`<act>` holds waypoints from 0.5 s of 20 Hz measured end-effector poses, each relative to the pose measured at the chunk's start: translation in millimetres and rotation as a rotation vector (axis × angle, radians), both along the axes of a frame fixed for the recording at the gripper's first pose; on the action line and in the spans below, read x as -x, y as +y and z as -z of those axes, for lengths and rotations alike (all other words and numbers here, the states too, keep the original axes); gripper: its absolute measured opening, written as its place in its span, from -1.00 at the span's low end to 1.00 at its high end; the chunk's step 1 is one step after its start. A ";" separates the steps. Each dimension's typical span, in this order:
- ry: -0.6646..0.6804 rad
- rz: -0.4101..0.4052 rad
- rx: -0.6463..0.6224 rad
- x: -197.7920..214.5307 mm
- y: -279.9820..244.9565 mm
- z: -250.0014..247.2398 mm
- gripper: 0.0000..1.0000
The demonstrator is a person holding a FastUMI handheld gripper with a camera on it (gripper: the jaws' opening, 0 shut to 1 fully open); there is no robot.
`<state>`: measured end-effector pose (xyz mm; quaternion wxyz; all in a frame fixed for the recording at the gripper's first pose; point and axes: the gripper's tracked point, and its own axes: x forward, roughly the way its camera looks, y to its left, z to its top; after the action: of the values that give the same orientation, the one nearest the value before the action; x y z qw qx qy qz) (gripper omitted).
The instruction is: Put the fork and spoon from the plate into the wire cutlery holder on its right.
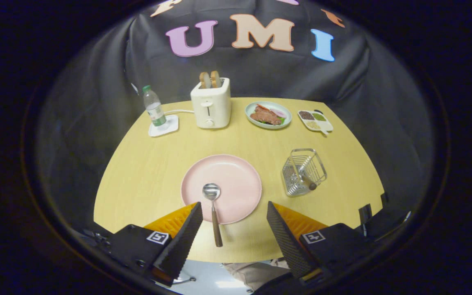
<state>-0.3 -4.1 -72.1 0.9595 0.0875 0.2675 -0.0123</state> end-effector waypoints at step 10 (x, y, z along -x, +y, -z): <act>-0.157 -0.059 0.024 4.4 24.9 72.2 0.98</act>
<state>-4.7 20.8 -144.3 0.9785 0.0690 0.1935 0.0195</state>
